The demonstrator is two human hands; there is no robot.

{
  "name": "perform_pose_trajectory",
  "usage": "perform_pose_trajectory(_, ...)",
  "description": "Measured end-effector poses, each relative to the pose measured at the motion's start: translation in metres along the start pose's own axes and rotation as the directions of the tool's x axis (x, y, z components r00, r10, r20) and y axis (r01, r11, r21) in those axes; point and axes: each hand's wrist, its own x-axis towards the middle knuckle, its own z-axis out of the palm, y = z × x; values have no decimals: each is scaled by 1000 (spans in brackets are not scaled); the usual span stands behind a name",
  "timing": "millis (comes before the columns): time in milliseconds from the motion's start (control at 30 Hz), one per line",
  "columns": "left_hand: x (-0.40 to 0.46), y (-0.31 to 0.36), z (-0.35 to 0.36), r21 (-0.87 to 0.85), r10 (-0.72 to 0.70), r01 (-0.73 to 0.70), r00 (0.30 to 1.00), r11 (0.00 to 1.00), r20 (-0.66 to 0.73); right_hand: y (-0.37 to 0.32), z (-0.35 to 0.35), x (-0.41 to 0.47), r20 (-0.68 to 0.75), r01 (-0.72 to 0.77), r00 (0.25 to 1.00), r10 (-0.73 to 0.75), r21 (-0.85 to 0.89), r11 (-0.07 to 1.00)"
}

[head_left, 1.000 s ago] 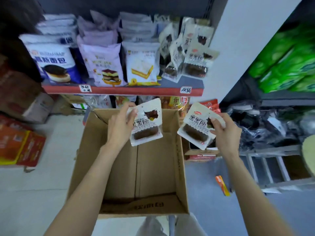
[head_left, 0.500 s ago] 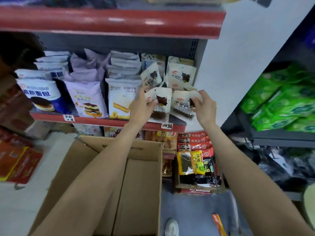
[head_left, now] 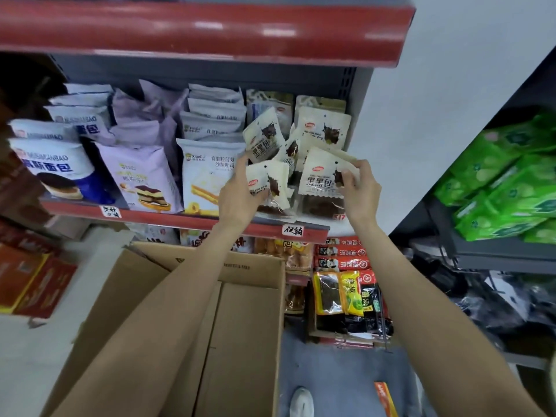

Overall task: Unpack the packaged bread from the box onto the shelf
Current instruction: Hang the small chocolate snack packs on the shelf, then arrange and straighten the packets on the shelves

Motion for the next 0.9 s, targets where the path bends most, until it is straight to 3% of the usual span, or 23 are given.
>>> perform_pose_trajectory(133, 17, 1, -2, -25, -30, 29, 999, 999, -37, 0, 10, 3, 64, -27, 998, 22, 77, 997)
perform_pose_trajectory(300, 2, -9, -12, -26, 37, -37, 999, 999, -4, 13, 1, -15, 80, 77, 994, -74, -41, 996)
perform_pose_trajectory(467, -18, -11, -28, -59, 30, -32, 999, 998, -24, 27, -4, -37, 71, 43, 997, -43, -1, 999)
perform_pose_trajectory(600, -29, -9, -42, -78, 88, -91, 995, 993, -45, 18, -13, -55, 40, 64, 997, -61, -84, 994)
perform_pose_trajectory(700, -37, -10, -58, -96, 150, -154, 988, 983, -46, 1, -26, -74, 34, 144, 990, -140, -262, 954)
perform_pose_trajectory(800, -48, 0, -89, -180, 206, -207, 978, 962, -27, -23, -43, -90, 140, 296, 955, -261, -442, 847)
perform_pose_trajectory(900, -57, 20, -130, -293, 277, -256, 960, 921, 31, -56, -59, -99, 403, 424, 888, -223, -526, 737)
